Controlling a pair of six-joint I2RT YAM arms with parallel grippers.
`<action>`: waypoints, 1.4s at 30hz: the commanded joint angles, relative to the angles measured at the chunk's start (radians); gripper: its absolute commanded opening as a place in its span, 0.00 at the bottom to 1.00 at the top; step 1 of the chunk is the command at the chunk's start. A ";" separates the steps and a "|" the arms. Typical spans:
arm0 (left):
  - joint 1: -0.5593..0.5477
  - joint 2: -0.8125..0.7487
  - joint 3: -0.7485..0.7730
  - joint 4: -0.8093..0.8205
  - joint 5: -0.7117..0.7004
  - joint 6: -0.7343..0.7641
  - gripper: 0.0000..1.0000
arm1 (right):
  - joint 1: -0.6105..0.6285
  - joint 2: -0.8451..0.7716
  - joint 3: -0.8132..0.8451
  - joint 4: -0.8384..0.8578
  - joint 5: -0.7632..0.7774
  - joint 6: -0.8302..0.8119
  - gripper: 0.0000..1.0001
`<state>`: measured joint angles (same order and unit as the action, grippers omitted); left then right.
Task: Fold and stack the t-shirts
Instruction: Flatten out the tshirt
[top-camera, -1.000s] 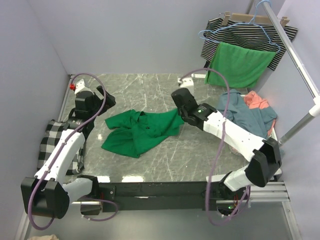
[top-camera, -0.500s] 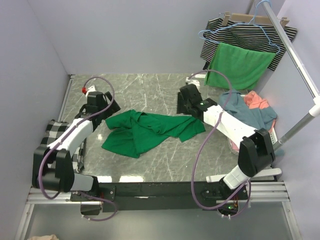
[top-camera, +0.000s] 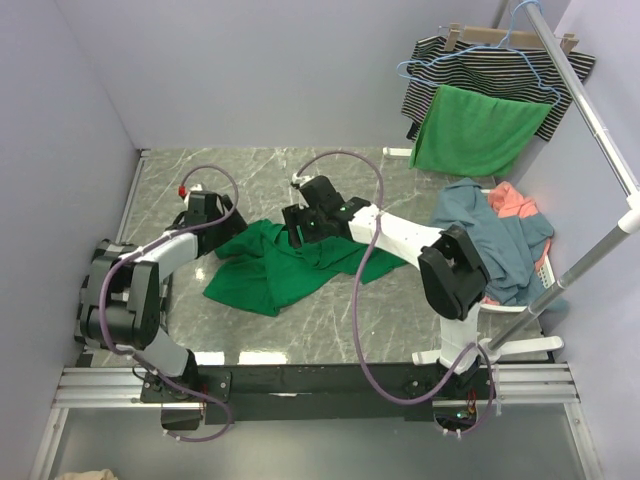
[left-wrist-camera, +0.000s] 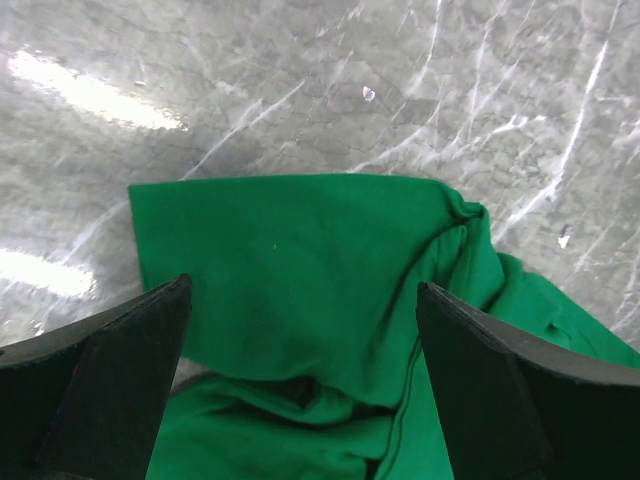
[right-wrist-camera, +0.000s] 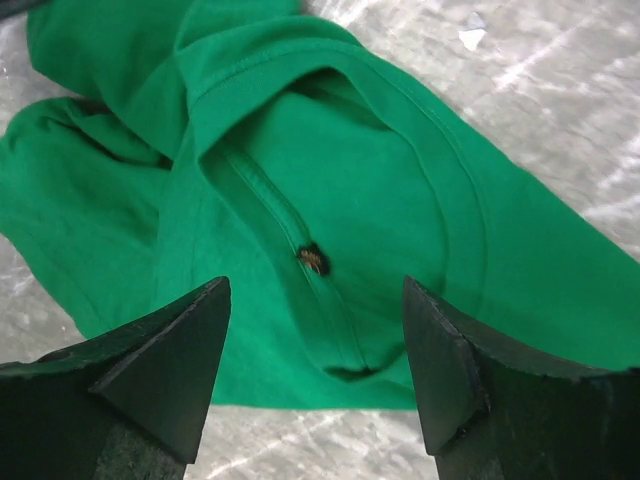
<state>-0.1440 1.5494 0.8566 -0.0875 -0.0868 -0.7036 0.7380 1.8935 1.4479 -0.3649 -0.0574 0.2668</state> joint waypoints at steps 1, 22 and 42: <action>-0.002 0.032 -0.005 0.072 0.032 -0.019 0.99 | -0.002 0.042 0.114 0.004 -0.067 -0.023 0.76; -0.005 0.139 0.168 0.049 0.110 0.029 1.00 | -0.227 -0.267 -0.422 0.087 0.156 0.399 0.77; -0.103 0.331 0.276 0.025 0.182 0.096 0.62 | -0.269 -0.136 -0.343 0.109 0.080 0.394 0.19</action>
<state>-0.2394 1.8736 1.1389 -0.0738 0.0605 -0.6373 0.4820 1.7287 1.0470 -0.2993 0.0433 0.6693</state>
